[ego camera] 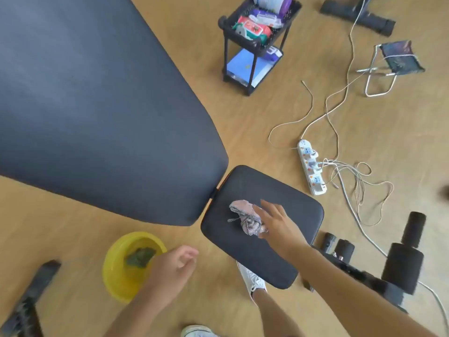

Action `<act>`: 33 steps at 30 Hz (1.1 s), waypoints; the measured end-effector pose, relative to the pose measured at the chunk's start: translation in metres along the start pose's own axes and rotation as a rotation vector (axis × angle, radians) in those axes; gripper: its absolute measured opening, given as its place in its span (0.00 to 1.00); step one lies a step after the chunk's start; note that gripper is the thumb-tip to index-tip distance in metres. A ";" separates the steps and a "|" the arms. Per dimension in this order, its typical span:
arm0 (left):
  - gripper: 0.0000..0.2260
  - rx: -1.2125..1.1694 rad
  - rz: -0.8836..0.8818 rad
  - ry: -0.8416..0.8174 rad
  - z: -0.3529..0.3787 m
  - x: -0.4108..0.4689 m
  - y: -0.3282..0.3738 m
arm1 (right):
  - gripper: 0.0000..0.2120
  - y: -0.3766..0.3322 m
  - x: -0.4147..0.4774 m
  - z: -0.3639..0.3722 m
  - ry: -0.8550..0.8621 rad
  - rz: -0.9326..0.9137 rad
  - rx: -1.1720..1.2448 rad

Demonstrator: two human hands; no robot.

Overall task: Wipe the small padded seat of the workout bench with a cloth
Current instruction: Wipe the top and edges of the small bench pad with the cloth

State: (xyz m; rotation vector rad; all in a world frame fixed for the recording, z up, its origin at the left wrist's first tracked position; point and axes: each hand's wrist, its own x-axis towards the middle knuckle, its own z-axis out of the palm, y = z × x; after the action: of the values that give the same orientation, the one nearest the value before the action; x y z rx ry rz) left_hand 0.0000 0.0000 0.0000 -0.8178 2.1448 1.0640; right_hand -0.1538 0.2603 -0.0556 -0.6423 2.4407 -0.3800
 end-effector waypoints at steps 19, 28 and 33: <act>0.21 -0.094 -0.043 0.217 0.067 0.110 -0.012 | 0.12 0.004 0.063 0.099 0.316 -0.386 0.037; 0.21 -0.114 -0.087 0.236 0.068 0.114 -0.005 | 0.09 0.031 0.067 0.061 0.506 0.381 0.324; 0.22 -0.062 -0.068 0.213 0.073 0.112 -0.008 | 0.13 0.014 0.029 0.098 -0.045 -0.691 -0.060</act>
State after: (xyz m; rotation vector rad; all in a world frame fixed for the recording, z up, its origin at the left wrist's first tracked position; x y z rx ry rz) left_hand -0.0474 0.0279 -0.1221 -1.0676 2.2494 1.0530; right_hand -0.1206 0.2449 -0.1519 -1.5011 2.1277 -0.5483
